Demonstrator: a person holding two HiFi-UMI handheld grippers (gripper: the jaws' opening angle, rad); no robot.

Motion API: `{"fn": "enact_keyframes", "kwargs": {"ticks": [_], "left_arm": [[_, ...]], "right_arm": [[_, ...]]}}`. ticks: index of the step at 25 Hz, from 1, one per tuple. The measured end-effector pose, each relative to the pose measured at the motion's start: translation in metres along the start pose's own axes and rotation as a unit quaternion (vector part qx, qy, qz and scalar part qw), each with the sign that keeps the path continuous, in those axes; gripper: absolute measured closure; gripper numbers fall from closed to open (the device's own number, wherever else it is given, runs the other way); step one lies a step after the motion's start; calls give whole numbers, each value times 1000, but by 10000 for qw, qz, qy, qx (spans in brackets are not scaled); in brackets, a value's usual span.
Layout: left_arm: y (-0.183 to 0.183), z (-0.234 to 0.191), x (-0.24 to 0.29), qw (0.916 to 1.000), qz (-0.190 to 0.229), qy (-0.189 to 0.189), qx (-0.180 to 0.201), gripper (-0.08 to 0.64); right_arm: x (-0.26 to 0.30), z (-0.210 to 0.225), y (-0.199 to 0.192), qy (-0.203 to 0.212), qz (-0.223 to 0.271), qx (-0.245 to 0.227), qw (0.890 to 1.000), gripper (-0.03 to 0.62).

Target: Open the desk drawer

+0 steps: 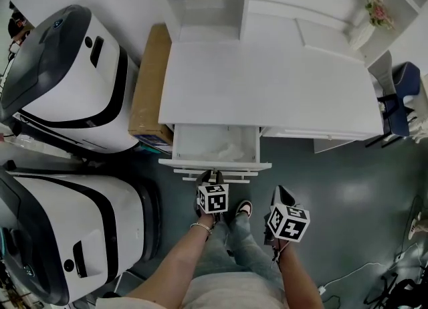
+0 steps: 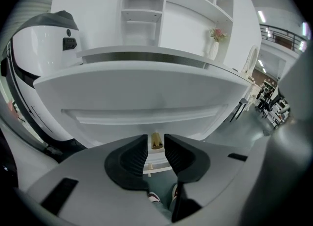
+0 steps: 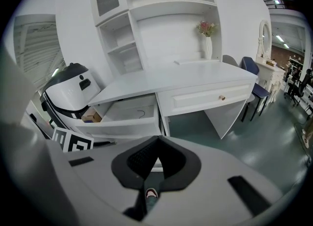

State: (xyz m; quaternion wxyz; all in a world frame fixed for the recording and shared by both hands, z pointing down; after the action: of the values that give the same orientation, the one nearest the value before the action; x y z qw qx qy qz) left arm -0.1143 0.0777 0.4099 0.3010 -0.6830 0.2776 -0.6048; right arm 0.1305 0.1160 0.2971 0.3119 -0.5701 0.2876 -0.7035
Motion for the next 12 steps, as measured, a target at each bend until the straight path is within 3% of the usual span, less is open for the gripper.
{"fn": "enact_keyframes", "kwargs": {"ticks": [3,6,9,12], "left_arm": [[7,2,-17,10000,96,-4,-7,448],[26,2,-43,9988,468,-96,-49,448],[54,-6,-75,9940,1081,-146,67,448],[98,-25,-107,9825,1861,15,107,448]], "right_arm": [[8,-4,8,127,30,-27,9999,584],[16,-13,23,309,136,-48,9994,584],[19,-22,42,551,278,-120,9980,584],[22,-31,70,793,519,-225,9952,584]]}}
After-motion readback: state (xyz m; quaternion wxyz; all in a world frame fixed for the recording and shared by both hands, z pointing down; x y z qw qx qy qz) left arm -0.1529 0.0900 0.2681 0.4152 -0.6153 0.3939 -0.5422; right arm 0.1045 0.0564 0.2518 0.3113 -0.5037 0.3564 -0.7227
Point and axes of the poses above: the fingertips, and each gripper's own axes: x forward along the fingers, z to its right, y out of its top, the point moved 9 cm from there along -x, backward along the fingers, and after that the axes turned 10 degrees about z, right-handed, at the moved point
